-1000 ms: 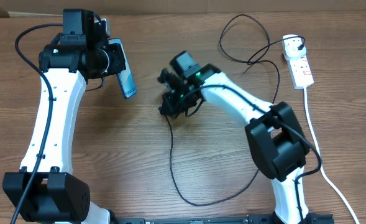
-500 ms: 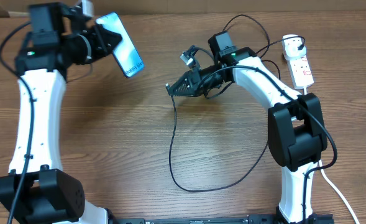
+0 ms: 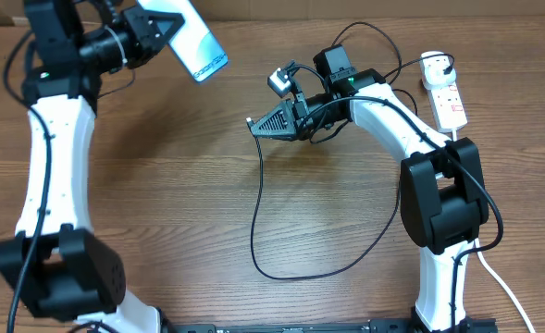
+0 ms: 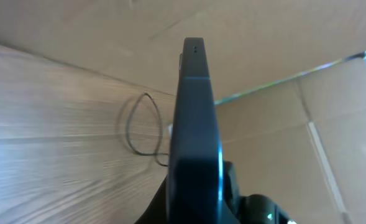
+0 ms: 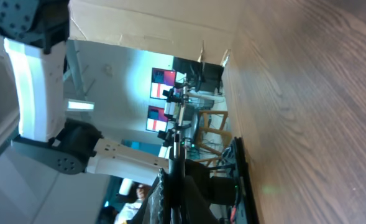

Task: Plug charger to phone and switch on socket
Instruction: 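Raise the phone with the left gripper and bring its bottom toward the connector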

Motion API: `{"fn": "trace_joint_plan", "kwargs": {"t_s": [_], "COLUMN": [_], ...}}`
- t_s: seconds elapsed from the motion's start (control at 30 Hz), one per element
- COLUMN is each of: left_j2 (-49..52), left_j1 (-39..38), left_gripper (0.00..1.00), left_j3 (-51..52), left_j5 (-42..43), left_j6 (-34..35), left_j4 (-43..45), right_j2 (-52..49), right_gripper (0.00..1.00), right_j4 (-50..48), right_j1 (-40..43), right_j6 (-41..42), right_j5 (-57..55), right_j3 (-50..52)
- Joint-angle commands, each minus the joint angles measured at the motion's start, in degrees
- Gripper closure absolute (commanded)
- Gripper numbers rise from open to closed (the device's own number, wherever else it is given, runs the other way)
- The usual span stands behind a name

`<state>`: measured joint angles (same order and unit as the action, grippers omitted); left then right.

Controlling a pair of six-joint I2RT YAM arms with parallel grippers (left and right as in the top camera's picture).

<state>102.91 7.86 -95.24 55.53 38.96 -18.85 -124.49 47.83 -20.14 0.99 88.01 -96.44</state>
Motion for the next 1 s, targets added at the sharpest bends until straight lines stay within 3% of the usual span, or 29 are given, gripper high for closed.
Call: {"fn": "trace_joint_plan", "kwargs": {"t_s": [0.0, 0.13, 0.23, 0.63, 0.97], "left_j2": [5.07, 11.13, 14.56, 18.29, 18.32], "left_j1": [-0.37, -0.46, -0.50, -1.62, -2.75], "left_gripper": [0.96, 0.96, 0.96, 0.96, 0.96], "left_j3": [-0.76, -0.76, -0.76, -0.76, -0.74], "left_j5": [5.75, 16.00, 18.47, 26.29, 27.19], "left_j6": [12.24, 20.63, 26.51, 26.82, 22.25], "left_j4": [3.85, 17.33, 22.38, 23.63, 23.34], "right_j2": [0.98, 1.73, 2.25, 2.47, 2.47], "right_gripper": [0.96, 0.96, 0.96, 0.96, 0.96], "right_j4": [1.11, 1.81, 1.16, -2.21, -2.32], "right_j1": [0.07, 0.07, 0.07, -0.22, -0.59], "right_j6": [-0.66, -0.87, -0.85, -0.61, 0.48], "right_j5": [1.95, 1.95, 1.95, 1.92, 1.92], "right_j3": [-1.62, -1.62, -1.64, -1.66, -1.66]}}
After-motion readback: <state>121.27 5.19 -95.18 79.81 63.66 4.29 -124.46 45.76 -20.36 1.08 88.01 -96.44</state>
